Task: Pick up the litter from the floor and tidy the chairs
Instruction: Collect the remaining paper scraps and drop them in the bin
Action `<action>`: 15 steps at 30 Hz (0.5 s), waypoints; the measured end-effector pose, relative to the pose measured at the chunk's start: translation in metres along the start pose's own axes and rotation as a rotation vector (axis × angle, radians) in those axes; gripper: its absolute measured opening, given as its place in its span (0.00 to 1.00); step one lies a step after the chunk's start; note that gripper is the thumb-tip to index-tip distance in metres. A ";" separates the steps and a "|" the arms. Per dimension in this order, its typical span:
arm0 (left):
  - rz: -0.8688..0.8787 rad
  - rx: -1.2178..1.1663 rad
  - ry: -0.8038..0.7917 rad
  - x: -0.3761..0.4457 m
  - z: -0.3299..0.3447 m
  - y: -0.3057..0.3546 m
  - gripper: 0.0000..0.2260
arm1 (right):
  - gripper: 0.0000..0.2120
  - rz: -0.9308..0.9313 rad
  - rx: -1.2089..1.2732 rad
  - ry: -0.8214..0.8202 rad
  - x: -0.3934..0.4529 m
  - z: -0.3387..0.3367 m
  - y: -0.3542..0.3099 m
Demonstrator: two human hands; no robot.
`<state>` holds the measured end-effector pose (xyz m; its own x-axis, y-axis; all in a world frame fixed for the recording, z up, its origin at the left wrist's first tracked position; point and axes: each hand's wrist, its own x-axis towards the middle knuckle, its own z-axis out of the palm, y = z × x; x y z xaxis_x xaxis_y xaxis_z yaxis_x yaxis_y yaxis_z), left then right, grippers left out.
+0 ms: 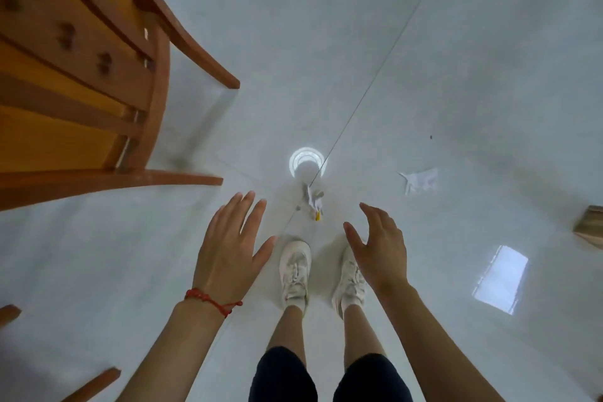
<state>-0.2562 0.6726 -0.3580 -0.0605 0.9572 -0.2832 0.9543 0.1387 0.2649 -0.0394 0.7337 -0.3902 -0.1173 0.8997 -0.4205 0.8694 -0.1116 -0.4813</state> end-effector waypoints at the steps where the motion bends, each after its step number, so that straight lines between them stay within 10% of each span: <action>1: -0.002 0.001 -0.005 0.006 0.021 -0.005 0.28 | 0.21 0.029 0.005 -0.030 0.013 0.022 0.011; 15: -0.022 0.005 0.021 0.057 0.261 -0.087 0.25 | 0.24 0.190 -0.047 -0.152 0.122 0.291 0.144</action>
<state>-0.2667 0.6491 -0.6375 -0.0877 0.9590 -0.2694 0.9540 0.1587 0.2542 -0.0683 0.7044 -0.7347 -0.0177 0.7900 -0.6129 0.9037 -0.2497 -0.3480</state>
